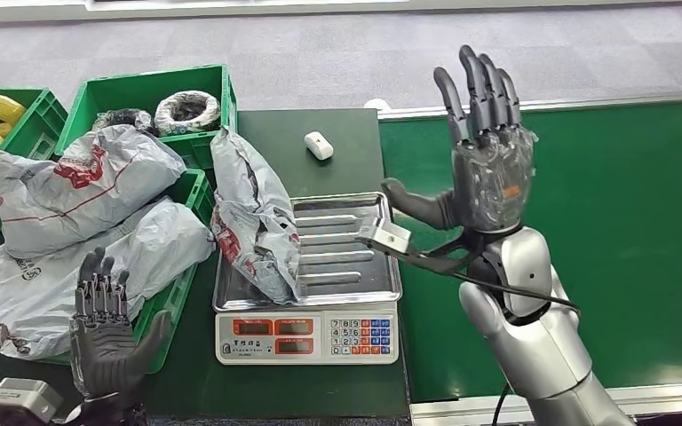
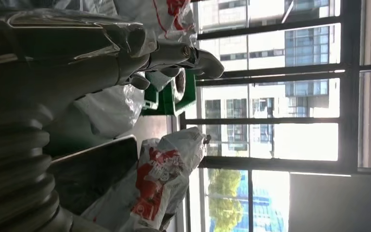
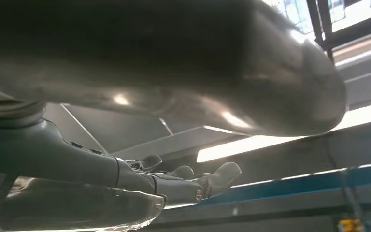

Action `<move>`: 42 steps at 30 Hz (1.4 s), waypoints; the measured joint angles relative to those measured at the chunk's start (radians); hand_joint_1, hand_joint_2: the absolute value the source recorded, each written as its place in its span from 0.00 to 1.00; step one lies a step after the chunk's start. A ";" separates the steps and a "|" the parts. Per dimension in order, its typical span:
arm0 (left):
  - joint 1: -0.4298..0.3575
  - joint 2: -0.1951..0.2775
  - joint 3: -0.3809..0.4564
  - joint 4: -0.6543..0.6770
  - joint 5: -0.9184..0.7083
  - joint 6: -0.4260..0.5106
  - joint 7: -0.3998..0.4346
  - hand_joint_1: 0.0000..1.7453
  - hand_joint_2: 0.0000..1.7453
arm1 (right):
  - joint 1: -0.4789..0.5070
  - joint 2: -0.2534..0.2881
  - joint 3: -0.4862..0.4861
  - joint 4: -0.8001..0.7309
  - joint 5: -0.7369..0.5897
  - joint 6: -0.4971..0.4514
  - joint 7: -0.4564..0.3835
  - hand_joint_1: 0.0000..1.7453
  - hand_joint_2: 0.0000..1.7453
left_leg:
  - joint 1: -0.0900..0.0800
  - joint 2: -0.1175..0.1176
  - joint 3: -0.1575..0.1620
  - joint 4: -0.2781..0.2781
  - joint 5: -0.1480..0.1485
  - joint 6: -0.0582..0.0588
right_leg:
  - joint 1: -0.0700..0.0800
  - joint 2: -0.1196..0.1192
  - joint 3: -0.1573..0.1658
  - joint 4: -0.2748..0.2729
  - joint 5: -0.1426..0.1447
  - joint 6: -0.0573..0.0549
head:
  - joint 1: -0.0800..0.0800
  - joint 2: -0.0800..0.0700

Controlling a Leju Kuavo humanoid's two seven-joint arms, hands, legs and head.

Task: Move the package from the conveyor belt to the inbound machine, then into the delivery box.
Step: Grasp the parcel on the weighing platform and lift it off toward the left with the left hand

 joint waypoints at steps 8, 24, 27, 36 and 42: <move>-0.122 0.034 -0.023 -0.012 -0.591 0.222 0.190 0.00 1.00 | 0.338 0.072 -0.105 -0.197 -0.036 -0.088 -0.082 0.00 0.00 | 0.000 -0.004 -0.001 0.000 0.000 -0.001 | 0.000 -0.003 -0.001 0.000 -0.002 0.000 | 0.000 0.000; -0.491 0.094 -0.234 0.209 -1.089 0.091 0.492 0.00 1.00 | 0.461 0.181 -0.162 -0.275 -0.103 -0.028 -0.133 0.00 0.00 | 0.000 -0.001 0.000 0.000 0.002 -0.001 | 0.000 -0.002 -0.001 0.000 0.000 -0.002 | 0.000 0.000; -0.663 0.077 -0.328 0.414 -1.247 0.011 0.566 0.00 1.00 | 0.448 0.192 -0.162 -0.256 -0.158 -0.003 -0.159 0.00 0.00 | 0.000 -0.004 -0.001 0.000 0.005 0.000 | 0.000 -0.005 0.000 0.000 0.002 -0.001 | 0.000 0.000; -0.975 -0.002 -0.711 1.036 -1.399 -0.024 0.637 0.00 1.00 | 0.474 0.201 -0.162 -0.213 -0.236 -0.036 -0.216 0.00 0.00 | -0.001 0.001 -0.001 0.002 0.004 0.000 | -0.001 0.001 -0.001 0.000 0.004 0.000 | 0.000 0.000; -1.023 -0.002 -0.844 1.198 -1.392 -0.021 0.611 0.00 1.00 | 0.505 0.187 -0.159 -0.210 -0.261 -0.061 -0.242 0.00 0.00 | 0.000 0.002 0.000 0.000 0.003 -0.001 | 0.000 0.001 0.001 0.000 0.003 -0.001 | 0.000 0.000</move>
